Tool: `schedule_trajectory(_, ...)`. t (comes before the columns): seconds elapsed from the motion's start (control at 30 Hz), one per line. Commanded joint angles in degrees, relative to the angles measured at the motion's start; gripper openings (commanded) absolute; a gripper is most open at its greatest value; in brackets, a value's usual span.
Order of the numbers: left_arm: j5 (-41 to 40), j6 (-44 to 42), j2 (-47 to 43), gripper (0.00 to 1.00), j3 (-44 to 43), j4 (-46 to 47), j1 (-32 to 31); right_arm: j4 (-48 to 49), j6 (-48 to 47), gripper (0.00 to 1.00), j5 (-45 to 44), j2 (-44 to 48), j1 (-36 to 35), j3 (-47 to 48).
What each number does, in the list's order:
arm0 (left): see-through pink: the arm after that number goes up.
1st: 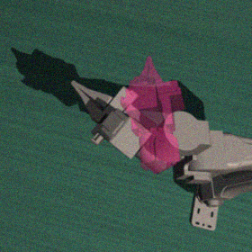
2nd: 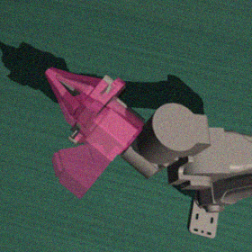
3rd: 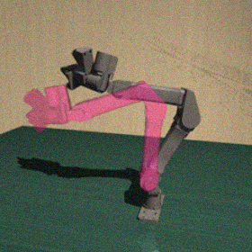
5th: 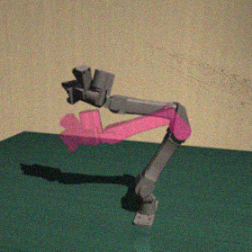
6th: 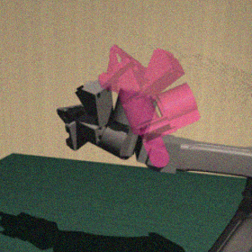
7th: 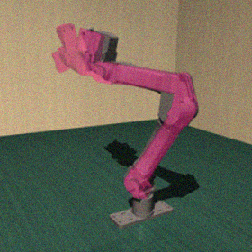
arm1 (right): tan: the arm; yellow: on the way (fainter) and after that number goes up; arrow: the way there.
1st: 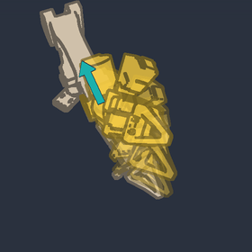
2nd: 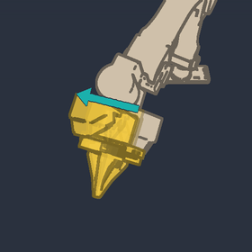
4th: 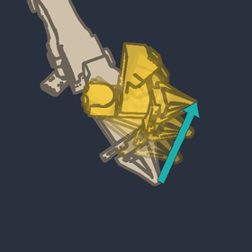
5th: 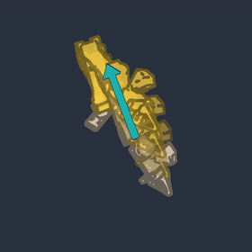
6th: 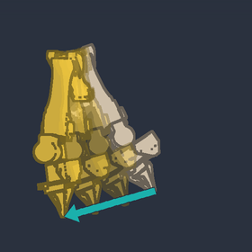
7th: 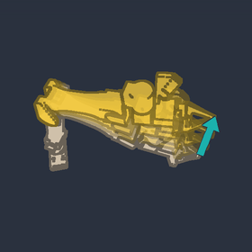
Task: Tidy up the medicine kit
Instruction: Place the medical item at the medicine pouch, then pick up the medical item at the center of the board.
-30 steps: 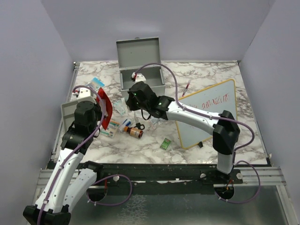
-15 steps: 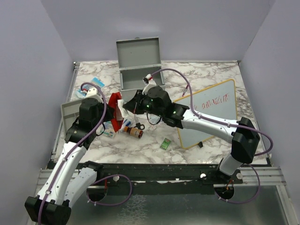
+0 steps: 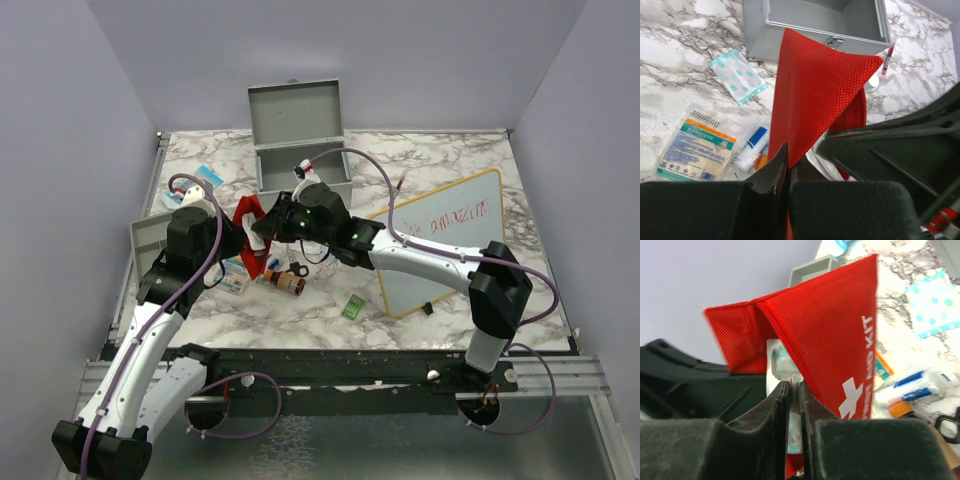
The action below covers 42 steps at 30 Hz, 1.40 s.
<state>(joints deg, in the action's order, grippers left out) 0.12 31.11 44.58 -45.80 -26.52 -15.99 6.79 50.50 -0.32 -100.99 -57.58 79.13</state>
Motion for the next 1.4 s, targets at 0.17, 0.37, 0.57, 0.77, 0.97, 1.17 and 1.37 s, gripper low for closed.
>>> schedule_trajectory(0.17, 0.3, 1.2, -0.9, 0.00, -2.2, -1.0, -0.2, -6.7, -4.4, 0.33, -7.4, -2.1, -0.2, 5.1)
schedule_trajectory(0.37, -0.4, 1.7, -0.1, 0.00, -2.3, -1.1, -0.3, -9.1, -8.8, 0.34, -7.7, -1.5, -0.2, 6.1)
schedule_trajectory(0.57, -10.6, -2.1, 0.8, 0.00, -4.1, -4.8, -0.3, -7.9, -12.8, 0.35, -3.5, 1.0, -0.2, 5.9)
schedule_trajectory(0.77, -25.4, -7.6, -2.2, 0.00, -4.6, -5.6, -0.3, -9.1, -14.6, 0.35, -4.9, 0.3, -0.2, 6.1)
schedule_trajectory(0.97, -34.1, -10.7, -5.7, 0.00, -2.5, -5.1, -0.3, -14.2, -18.8, 0.37, -7.9, -7.2, -0.2, 12.3)
schedule_trajectory(1.17, -37.9, -12.1, -7.9, 0.00, -1.0, -4.8, -0.3, -18.6, -25.1, 0.44, -12.8, -16.3, -0.2, 20.9)
schedule_trajectory(1.37, -38.1, -12.1, -8.3, 0.00, -0.9, -4.8, -0.3, -18.8, -29.8, 0.51, -15.2, -23.6, -0.2, 26.0)
